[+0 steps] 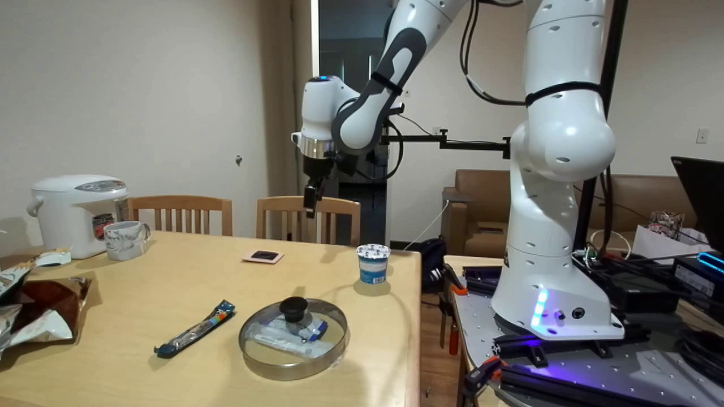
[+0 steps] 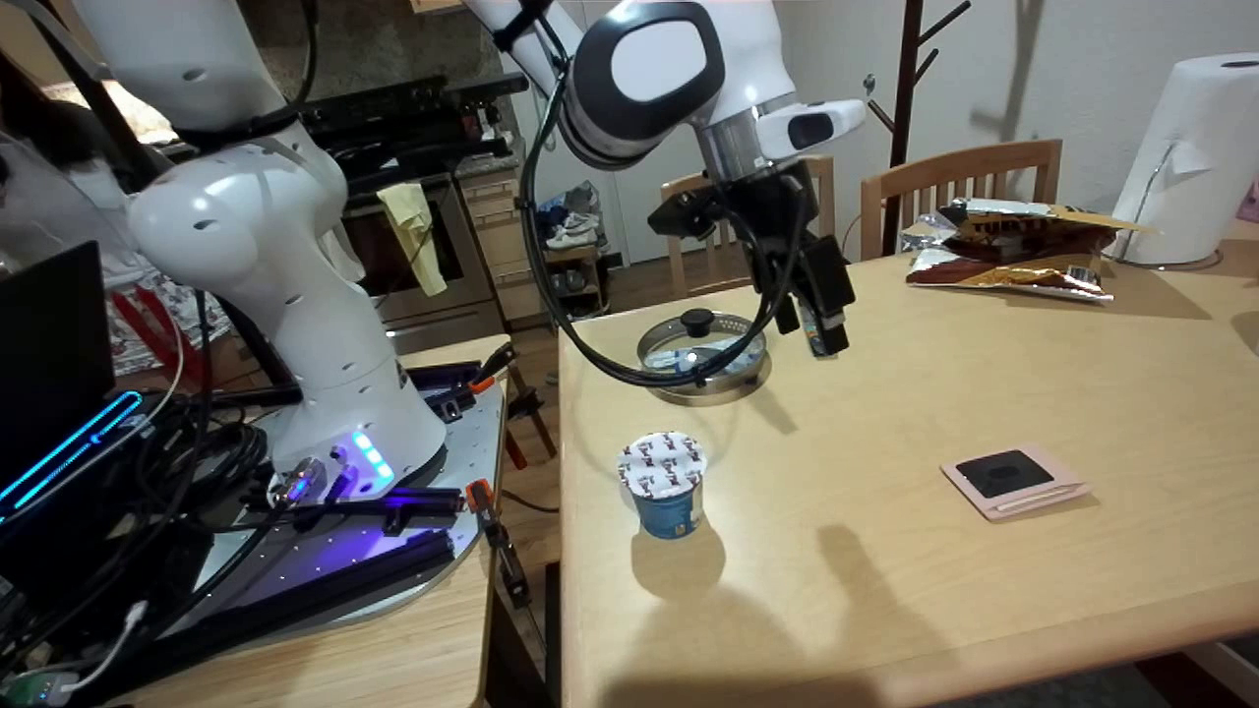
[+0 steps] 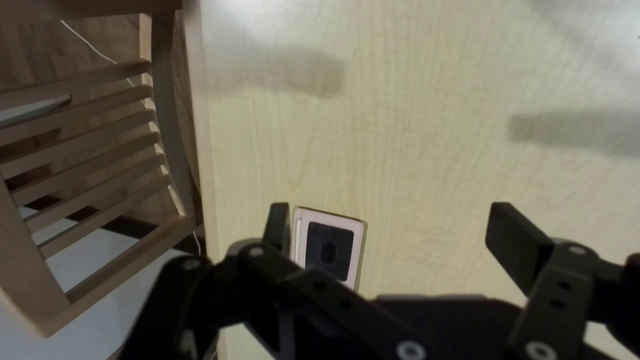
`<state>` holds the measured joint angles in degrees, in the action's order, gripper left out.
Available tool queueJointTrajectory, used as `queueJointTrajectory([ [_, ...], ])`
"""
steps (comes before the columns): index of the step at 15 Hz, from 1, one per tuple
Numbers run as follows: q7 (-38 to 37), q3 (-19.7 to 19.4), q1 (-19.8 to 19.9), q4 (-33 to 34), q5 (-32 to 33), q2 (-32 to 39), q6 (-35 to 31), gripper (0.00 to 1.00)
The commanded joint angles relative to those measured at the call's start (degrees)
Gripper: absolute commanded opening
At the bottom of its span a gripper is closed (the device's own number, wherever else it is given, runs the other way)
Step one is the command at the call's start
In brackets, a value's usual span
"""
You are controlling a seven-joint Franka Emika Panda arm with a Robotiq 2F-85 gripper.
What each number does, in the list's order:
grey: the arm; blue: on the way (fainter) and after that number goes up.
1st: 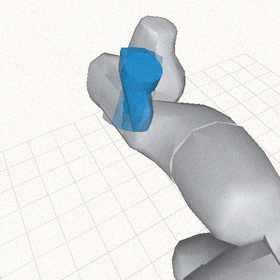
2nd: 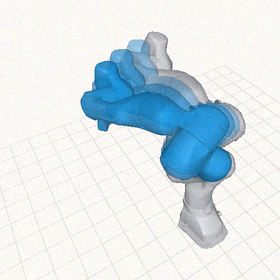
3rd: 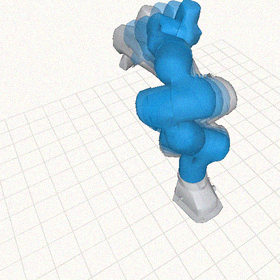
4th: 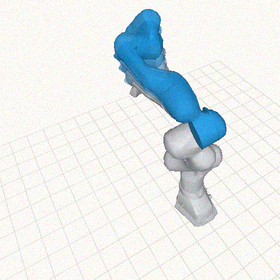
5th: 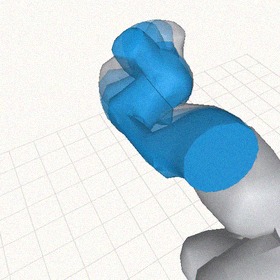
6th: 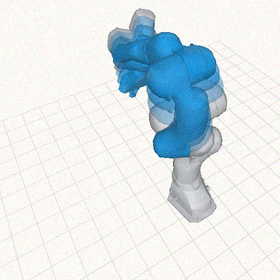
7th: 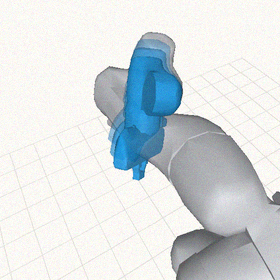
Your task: Push the blue cup backwards
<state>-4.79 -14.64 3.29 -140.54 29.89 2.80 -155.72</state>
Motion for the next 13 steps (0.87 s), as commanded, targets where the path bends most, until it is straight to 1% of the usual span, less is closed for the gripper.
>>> queueJointTrajectory([
  [1,-6.6,1.9,1.2,-1.4,5.6,-3.0,-0.8,1.0],
  [2,-2.7,2.4,1.8,0.1,2.2,-1.1,0.0,1.0],
  [4,-4.3,2.8,1.9,0.1,3.3,-1.8,0.0,1.0],
  [13,-4.4,2.9,1.9,0.0,3.3,-1.8,0.0,1.0],
])
